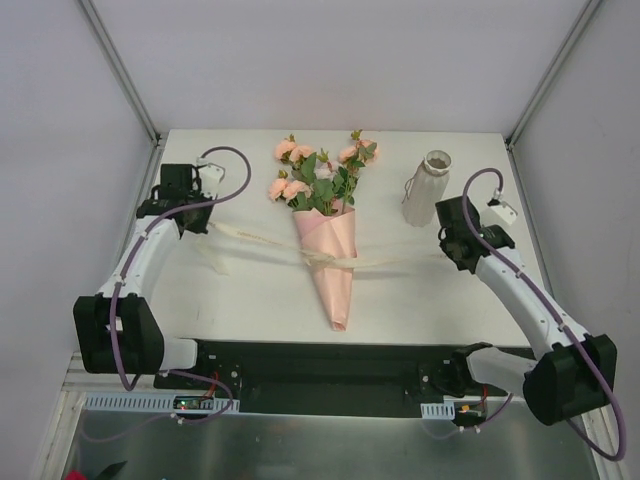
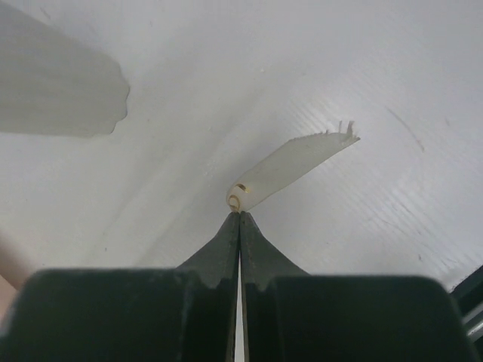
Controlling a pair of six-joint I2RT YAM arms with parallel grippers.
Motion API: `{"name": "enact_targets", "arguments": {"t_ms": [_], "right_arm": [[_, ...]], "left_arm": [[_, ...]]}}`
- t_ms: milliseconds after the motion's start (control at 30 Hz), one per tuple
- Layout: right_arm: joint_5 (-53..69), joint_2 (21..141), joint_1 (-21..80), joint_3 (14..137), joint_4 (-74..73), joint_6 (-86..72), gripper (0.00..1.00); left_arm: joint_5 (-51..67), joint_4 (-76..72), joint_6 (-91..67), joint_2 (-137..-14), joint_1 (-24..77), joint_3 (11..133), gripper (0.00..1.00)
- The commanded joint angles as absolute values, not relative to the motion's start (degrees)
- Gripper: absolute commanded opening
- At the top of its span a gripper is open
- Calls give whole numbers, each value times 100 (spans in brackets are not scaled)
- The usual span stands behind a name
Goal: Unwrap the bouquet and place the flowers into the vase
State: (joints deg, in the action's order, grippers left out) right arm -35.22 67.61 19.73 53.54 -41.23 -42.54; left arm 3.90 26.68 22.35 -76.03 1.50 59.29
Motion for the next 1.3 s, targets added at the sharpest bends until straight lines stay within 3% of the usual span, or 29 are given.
{"name": "enact_targets", "arguments": {"t_ms": [0, 267, 367, 400, 433, 467, 500, 533, 567, 767, 967, 1067, 1267], "right_arm": [[-4131, 6197, 1566, 5282, -4544, -4167, 1], [-4289, 5862, 783, 5282, -4658, -3736, 2], [-4351, 5836, 703, 5378, -4658, -3420, 30], [-4255, 5827, 712, 5388, -4562, -3193, 54], [-4089, 5766, 747, 5405, -4396, -2886, 64], [-3991, 5722, 808, 5405, -4299, -2691, 81], [-3851, 5643, 1009, 5423, -4185, -2498, 86], [-3745, 5616, 1211, 5449, -4070, -2165, 91], [-3814, 5625, 1465, 5501, -4069, -1997, 99], [-4148, 5774, 4677, 6064, -4079, -584, 100], [-3895, 6705, 7175, 6504, -4140, 552, 99], [-3728, 7179, 7925, 6469, -3894, 957, 100], [-3454, 8355, 8296, 6582, -3358, 1344, 100]], "left_arm": [[-377, 2751, 1995, -7725, -509, 6336, 0], [-510, 2725, 2057, -7857, -1239, 6399, 0], [-308, 2725, 2083, -7761, -1239, 6267, 2], [-229, 2725, 2083, -7717, -1231, 6197, 15], [-63, 2751, 2083, -7621, -1239, 6161, 44], [-9, 2812, 2092, -7551, -1231, 6126, 63], [148, 2865, 2092, -7489, -1230, 6065, 77], [263, 2935, 2100, -7349, -1230, 6038, 99], [464, 3057, 2118, -7278, -1230, 6021, 99], [861, 3366, 2224, -6812, -1239, 5898, 99], [1283, 3630, 2136, -6759, -1231, 5731, 99], [1634, 3639, 2109, -6803, -1222, 5459, 99], [1890, 3384, 2030, -6882, -1230, 4843, 99]]}}
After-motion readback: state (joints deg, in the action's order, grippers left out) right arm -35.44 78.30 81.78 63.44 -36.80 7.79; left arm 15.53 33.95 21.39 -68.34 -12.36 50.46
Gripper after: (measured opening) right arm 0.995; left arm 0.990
